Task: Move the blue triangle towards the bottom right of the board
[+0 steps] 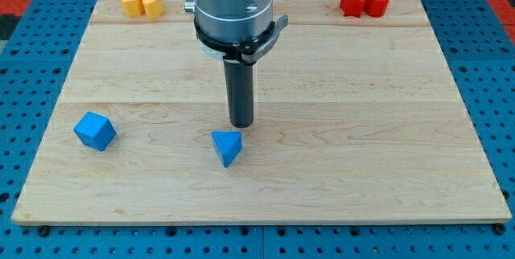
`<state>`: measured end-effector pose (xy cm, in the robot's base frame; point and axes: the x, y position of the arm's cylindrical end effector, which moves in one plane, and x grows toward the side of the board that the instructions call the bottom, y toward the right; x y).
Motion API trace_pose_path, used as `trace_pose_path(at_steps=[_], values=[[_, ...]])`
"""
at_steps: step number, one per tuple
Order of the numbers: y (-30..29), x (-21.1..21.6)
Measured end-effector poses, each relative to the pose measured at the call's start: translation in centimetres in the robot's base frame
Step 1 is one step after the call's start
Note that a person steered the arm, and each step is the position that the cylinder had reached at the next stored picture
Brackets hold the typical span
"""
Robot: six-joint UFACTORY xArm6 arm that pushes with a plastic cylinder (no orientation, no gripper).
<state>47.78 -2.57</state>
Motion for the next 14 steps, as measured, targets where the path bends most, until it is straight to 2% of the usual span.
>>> trace_pose_path(at_steps=[4,10,12,13,14], values=[[0.0,-1.5],[0.0,-7.4],[0.1,-7.2],[-2.0,-2.9],[-4.9,-2.7]])
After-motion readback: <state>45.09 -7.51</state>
